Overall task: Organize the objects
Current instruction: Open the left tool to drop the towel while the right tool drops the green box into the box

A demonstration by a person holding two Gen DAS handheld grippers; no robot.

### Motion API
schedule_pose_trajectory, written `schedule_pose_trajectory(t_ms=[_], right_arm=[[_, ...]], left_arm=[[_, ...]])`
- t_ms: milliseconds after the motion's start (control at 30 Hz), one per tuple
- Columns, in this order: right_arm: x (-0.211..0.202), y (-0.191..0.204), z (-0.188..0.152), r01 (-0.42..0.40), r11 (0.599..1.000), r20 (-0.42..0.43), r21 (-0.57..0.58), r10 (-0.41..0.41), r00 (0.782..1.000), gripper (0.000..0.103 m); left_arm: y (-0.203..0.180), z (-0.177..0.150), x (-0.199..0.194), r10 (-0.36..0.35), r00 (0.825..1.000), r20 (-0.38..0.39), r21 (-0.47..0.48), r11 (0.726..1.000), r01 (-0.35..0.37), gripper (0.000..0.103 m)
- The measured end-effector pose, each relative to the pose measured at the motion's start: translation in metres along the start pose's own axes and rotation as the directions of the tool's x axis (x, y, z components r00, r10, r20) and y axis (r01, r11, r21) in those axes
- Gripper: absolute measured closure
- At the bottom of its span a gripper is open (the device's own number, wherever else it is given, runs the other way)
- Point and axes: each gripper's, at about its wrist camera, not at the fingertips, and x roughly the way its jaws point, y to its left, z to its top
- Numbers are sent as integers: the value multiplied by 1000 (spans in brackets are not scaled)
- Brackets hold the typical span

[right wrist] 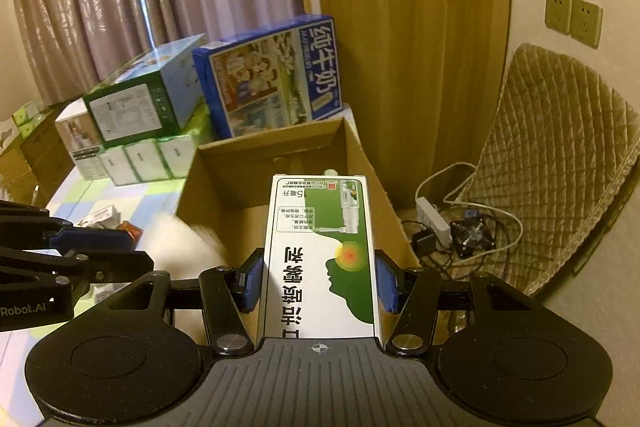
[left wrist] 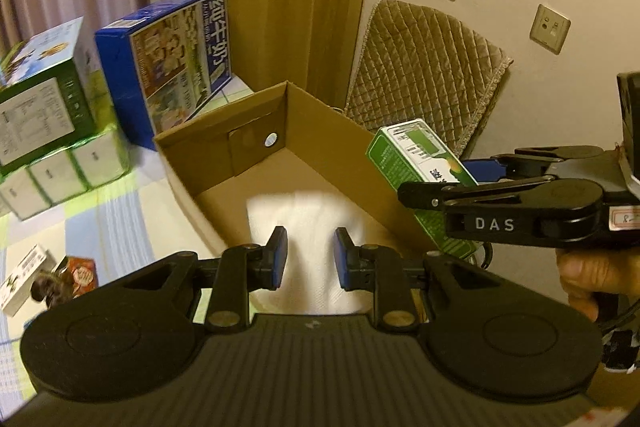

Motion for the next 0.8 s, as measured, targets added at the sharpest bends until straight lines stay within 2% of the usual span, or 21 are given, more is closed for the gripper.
schedule_pose_trajectory(t_ms=[200, 500, 533, 567, 633, 700, 800], right_arm=[[11, -12, -1, 3, 1000, -10, 21, -3, 1000, 50], [22, -10, -4, -4, 1000, -9, 24, 4, 1000, 50], [22, -10, -5, -5, 1000, 11, 21, 5, 1000, 49], [23, -10, -4, -11, 1000, 26, 25, 11, 1000, 38], [21, -13, -4, -28, 998, 45, 49, 25, 999, 26], [15, -13, -4, -25, 999, 57, 48, 23, 998, 26], [3, -13, -5, -26, 998, 63, 57, 23, 998, 25]], left_arm=[[-2, 5, 18, -4, 1000, -10, 14, 1000, 4, 83], [12, -9, 4, 19, 1000, -6, -32, 999, -19, 82], [14, -11, 2, 25, 1000, -5, -39, 999, -25, 82], [17, -13, 0, 32, 999, -8, -46, 998, -32, 82], [23, -19, -4, 46, 999, -15, -63, 997, -47, 76], [30, -26, -10, 55, 998, -17, -83, 995, -57, 73], [40, -37, -21, 82, 996, -17, -115, 990, -83, 59]])
